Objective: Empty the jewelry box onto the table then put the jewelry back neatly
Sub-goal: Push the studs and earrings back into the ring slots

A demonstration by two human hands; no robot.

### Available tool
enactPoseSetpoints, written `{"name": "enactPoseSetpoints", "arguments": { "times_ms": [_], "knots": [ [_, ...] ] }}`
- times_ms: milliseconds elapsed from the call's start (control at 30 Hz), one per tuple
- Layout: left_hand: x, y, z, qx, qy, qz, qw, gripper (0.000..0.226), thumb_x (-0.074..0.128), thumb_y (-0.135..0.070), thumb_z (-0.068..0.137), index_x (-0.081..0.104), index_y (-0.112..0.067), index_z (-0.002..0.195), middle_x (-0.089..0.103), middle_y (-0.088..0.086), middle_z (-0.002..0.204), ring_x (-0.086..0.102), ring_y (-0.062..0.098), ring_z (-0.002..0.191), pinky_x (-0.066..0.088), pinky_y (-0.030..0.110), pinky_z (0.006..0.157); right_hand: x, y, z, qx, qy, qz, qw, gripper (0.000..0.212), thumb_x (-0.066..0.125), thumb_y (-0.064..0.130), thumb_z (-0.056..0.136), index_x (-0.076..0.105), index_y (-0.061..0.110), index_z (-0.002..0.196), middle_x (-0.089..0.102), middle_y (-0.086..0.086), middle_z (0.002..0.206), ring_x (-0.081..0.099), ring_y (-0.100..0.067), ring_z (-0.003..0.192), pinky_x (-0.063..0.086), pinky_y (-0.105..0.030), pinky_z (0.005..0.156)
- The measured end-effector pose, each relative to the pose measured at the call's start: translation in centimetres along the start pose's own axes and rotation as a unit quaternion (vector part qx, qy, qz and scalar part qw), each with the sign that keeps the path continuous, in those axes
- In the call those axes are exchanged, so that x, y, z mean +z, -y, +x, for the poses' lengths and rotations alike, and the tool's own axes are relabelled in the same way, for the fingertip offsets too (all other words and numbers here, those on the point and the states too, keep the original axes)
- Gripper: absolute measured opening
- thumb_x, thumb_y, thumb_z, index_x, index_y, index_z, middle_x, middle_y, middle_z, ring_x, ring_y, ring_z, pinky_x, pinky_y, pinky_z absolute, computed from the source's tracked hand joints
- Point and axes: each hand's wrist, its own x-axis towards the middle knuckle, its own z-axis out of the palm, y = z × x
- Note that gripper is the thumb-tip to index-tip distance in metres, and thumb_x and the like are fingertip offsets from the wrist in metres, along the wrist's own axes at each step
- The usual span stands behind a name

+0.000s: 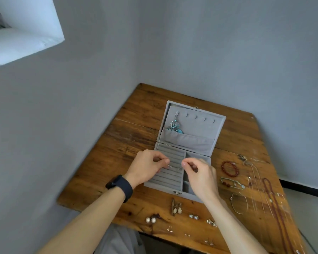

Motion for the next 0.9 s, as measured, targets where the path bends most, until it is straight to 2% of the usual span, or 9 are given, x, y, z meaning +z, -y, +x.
{"name": "enactPoseSetpoints", "arguments": {
  "times_ms": [100,267,467,667,767,900],
  "knots": [
    [0.0,0.2,0.1,-0.008,-0.004,-0.021,1.000,0.008,0.068,-0.035,0.094,0.075,-0.031,0.092,0.074,-0.016,0.084,0.068,-0.001,0.068,0.057,0.018,0.069,-0.1,0.0,1.5,-0.008,-0.002,-0.043,0.999,0.010,0.069,0.023,0.091,0.076,0.023,0.099,0.069,0.010,0.091,0.057,0.000,0.080,0.034,-0.001,0.067],
    [0.3,0.8,0.4,-0.009,-0.009,-0.017,1.000,0.008,0.069,-0.039,0.092,0.076,-0.036,0.089,0.073,-0.022,0.082,0.066,-0.007,0.077,0.059,0.029,0.080,0.4,0.1,3.6,-0.013,0.025,-0.125,0.992,0.008,0.066,0.025,0.092,0.073,0.023,0.096,0.061,0.010,0.087,0.059,-0.011,0.083,0.036,-0.020,0.069],
    [0.5,1.1,0.5,-0.006,-0.009,-0.014,1.000,0.012,0.069,-0.041,0.091,0.077,-0.034,0.095,0.072,-0.022,0.084,0.064,-0.008,0.078,0.059,0.030,0.079,0.6,0.6,4.9,0.005,0.037,-0.140,0.989,0.010,0.063,0.024,0.093,0.073,0.023,0.098,0.062,0.007,0.094,0.056,-0.010,0.082,0.037,-0.021,0.069],
    [0.5,1.3,0.5,-0.006,-0.014,-0.010,1.000,0.013,0.068,-0.044,0.090,0.077,-0.035,0.095,0.072,-0.023,0.088,0.063,-0.009,0.083,0.058,0.027,0.082,0.6,0.7,5.2,0.021,0.054,-0.165,0.985,0.008,0.066,0.024,0.092,0.073,0.025,0.096,0.058,0.008,0.090,0.056,-0.010,0.078,0.036,-0.020,0.068],
    [0.5,1.2,0.4,-0.006,-0.019,0.001,1.000,0.012,0.068,-0.044,0.090,0.077,-0.036,0.095,0.072,-0.023,0.090,0.062,-0.010,0.090,0.055,0.024,0.086,0.8,0.9,5.3,0.024,0.047,-0.168,0.984,0.006,0.067,0.027,0.092,0.072,0.025,0.094,0.062,0.007,0.091,0.054,-0.009,0.075,0.036,-0.021,0.064],
    [0.4,1.0,0.4,-0.012,-0.016,0.004,1.000,0.013,0.068,-0.043,0.090,0.077,-0.035,0.095,0.073,-0.021,0.091,0.062,-0.007,0.092,0.055,0.027,0.087,0.9,0.9,5.2,0.021,0.028,-0.155,0.987,0.004,0.070,0.028,0.090,0.068,0.025,0.091,0.064,0.009,0.086,0.055,-0.008,0.073,0.035,-0.019,0.057]
  ]
}}
